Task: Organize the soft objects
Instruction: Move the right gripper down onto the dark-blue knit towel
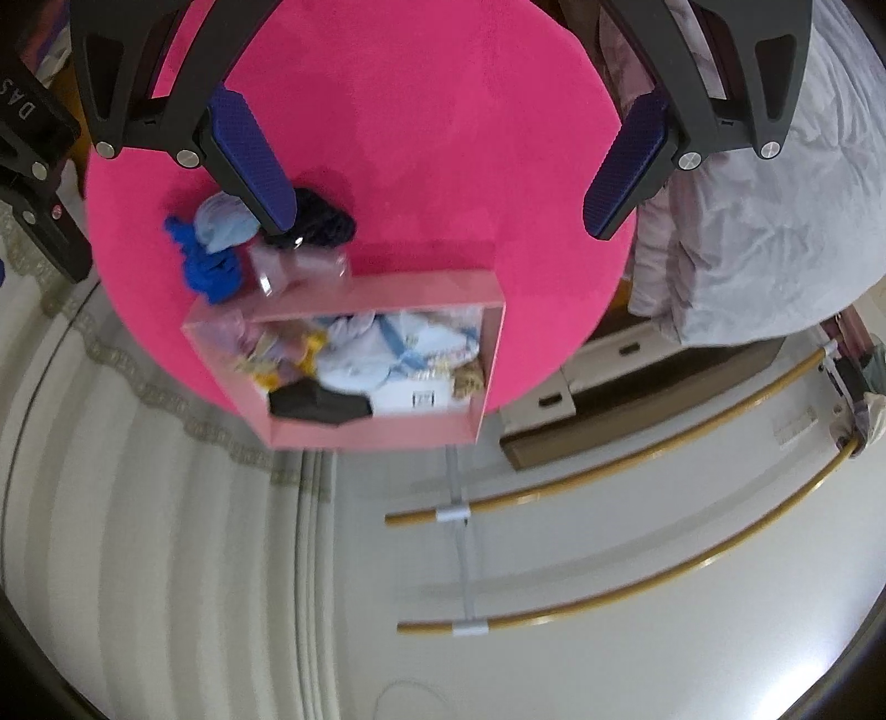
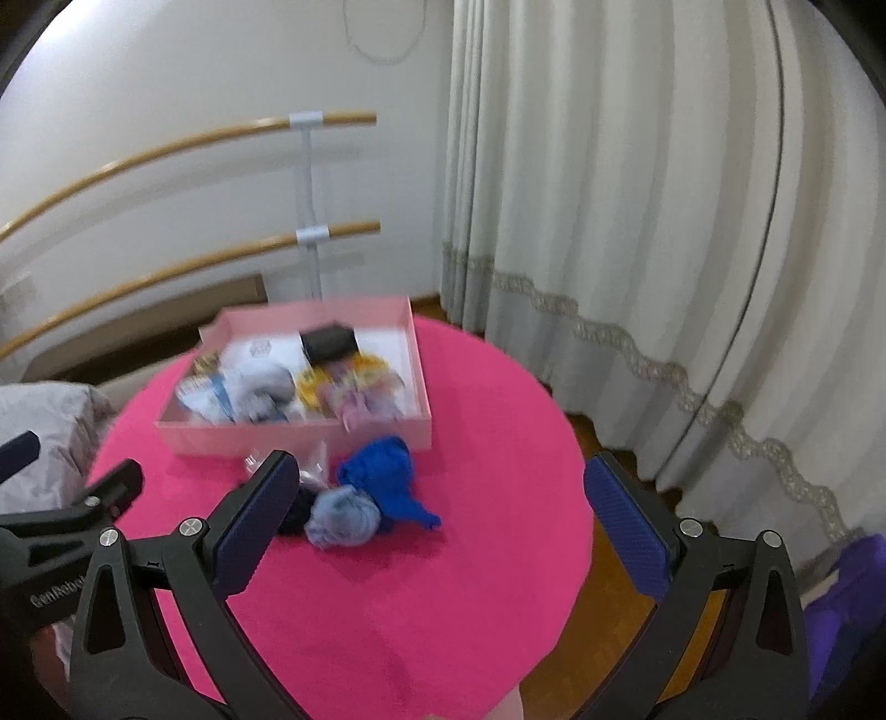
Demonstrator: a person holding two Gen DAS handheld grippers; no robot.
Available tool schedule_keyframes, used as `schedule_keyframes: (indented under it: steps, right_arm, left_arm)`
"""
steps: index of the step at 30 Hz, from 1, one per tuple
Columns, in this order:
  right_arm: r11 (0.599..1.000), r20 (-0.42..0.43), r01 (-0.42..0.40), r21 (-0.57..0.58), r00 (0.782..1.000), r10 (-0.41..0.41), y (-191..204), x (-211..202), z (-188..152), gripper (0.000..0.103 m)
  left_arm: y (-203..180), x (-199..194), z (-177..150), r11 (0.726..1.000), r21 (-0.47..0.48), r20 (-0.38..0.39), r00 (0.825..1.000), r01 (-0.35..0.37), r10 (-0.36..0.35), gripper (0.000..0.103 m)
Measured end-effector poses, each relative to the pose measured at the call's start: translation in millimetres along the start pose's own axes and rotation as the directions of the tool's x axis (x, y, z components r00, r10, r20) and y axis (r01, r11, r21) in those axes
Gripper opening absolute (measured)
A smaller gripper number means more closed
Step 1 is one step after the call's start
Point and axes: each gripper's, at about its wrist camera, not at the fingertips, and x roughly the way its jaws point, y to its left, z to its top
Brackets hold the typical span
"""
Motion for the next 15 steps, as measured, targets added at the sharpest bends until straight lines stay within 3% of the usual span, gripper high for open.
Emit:
schedule_keyframes:
  steps: [6, 15]
  right_arm:
    - [1.0, -0.111, -0.001, -0.018, 0.994, -0.001, 4, 40, -11, 0.103]
    - [0.997, -0.231, -0.041, -0.068, 0.973, 0.024, 25, 87, -18, 0.103]
  left_arm:
    - [2, 63, 5, 1.0, -0.007, -0.119, 0.993, -0.004, 0.003, 0.103]
    - [4, 124, 4, 1.0, 0.012, -0.187, 0.982, 0.013, -0.01, 0.103]
